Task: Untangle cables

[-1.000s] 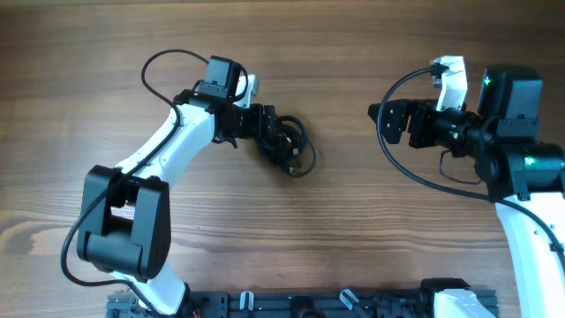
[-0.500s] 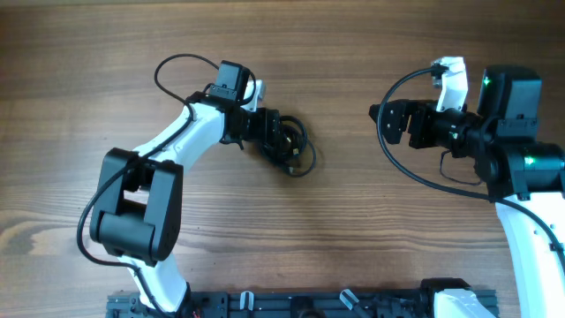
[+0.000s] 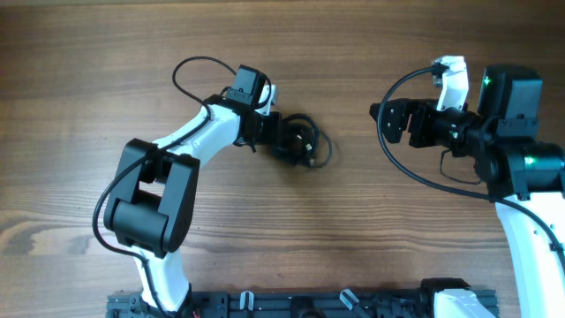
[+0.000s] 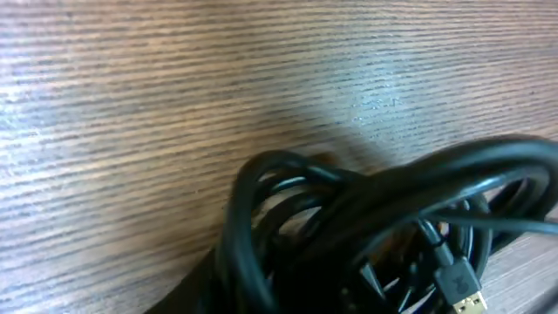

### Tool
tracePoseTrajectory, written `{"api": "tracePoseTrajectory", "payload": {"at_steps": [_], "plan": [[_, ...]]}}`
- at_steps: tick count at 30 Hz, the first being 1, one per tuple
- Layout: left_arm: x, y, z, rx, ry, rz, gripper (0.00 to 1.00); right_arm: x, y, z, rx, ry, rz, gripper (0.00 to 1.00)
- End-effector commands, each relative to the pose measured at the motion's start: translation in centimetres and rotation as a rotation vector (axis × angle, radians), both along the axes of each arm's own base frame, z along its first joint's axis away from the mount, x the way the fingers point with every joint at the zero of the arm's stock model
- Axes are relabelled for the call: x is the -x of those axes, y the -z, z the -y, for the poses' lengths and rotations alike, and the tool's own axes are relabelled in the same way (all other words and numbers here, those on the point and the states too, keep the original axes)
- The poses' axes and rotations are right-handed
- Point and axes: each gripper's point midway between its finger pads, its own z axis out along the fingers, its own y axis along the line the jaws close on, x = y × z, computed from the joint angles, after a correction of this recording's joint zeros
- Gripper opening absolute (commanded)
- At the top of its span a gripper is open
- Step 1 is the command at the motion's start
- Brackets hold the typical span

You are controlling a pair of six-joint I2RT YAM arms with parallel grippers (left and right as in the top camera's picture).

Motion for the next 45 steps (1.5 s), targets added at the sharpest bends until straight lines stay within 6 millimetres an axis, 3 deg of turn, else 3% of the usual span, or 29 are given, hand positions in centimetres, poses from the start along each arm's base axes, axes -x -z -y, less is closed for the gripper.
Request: {"api": "tracePoseTrajectory", "payload": {"at_steps": [1,6,11,12,15,18,21,24,30,37,41,43,45], "plan": [[0.3,-1.2,0.4,0.022,-0.065,-0.025,0.21,-0.5,-0.4,0.2,0.004,0.012,0.015,1.00],[0.6,-11.0,1.1,0.194,-0.217,0.035,0.15,-0.3,-1.2,-0.8,-0.047,-0.037,0.032,1.00],[2.1,-18.3,1.8,0.365,-0.249,0.087,0.14,-0.6,-1.7,-1.0,-0.150,0.041,-0.033,1.00],[2.5,-18.8,2.2,0.395,-0.225,0.077,0.13,-0.6,-1.7,-1.0,-0.149,0.040,-0.032,1.00],[2.7,-18.7,2.4,0.373,-0.135,0.123,0.10,-0.6,-1.8,-1.0,-0.130,0.021,-0.010,1.00],[4.1,-20.0,4.2,0.443,0.083,0.174,0.09,-0.9,-1.5,-1.1,-0.083,-0.029,0.029,1.00],[4.5,-20.3,4.7,0.469,0.108,0.166,0.07,-0.6,-1.1,-2.6,-0.112,-0.165,0.043,1.00],[5.5,-22.2,6.1,0.587,0.193,0.159,0.06,-1.2,0.1,-3.2,-0.146,-0.197,0.001,1.00],[4.4,-22.0,5.2,0.564,0.153,0.184,0.04,-1.5,-0.9,-4.1,-0.199,-0.252,0.041,0.95],[2.0,-24.0,5.1,0.627,0.060,0.241,0.04,-1.8,0.7,-4.4,-0.228,-0.265,-0.026,0.59],[1.9,-23.9,5.0,0.623,0.032,0.229,0.04,-1.3,0.2,-5.0,-0.272,-0.304,-0.031,0.42],[1.8,-23.9,5.0,0.621,0.030,0.230,0.04,-1.1,0.1,-5.1,-0.285,-0.308,-0.039,0.27],[1.5,-23.3,4.6,0.590,0.001,0.230,0.04,-1.2,-0.1,-5.1,-0.288,-0.303,-0.036,0.18]]}}
